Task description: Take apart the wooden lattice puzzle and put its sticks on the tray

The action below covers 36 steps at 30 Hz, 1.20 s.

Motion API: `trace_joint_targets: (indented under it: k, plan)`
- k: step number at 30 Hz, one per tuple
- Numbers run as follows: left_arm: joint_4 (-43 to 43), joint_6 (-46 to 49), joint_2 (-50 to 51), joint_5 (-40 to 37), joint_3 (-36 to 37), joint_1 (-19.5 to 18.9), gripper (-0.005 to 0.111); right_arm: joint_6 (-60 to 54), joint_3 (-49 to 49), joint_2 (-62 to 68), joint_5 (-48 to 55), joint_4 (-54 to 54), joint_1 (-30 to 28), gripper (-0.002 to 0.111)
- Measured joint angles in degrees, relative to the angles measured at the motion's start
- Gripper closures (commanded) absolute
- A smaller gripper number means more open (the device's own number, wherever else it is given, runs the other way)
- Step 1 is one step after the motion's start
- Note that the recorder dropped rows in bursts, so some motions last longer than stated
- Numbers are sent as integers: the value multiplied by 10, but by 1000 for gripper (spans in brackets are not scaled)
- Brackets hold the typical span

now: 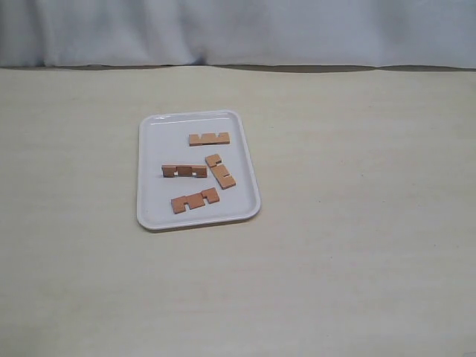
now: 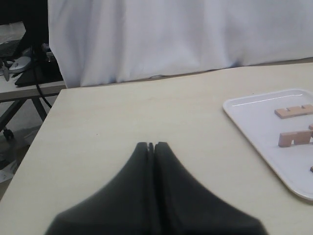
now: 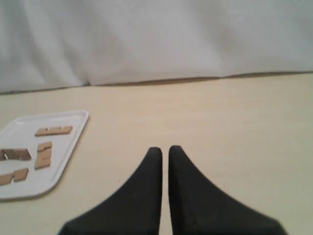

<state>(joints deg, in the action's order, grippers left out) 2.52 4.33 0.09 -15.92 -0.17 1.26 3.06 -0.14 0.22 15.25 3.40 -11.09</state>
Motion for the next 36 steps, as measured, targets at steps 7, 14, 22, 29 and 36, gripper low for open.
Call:
trace_joint_targets:
  k: [7,14,22,29,36]
  plan:
    - [0,0,0,0,0,0,107,0,1,0,40,0,0,104]
    - [0,0,0,1,0,0,107,0,1,0,42,0,0,104]
    - [0,0,0,1,0,0,107,0,1,0,43,0,0,104]
    - [0,0,0,1,0,0,107,0,1,0,43,0,0,104]
    - [0,0,0,0,0,0,107,0,1,0,43,0,0,104]
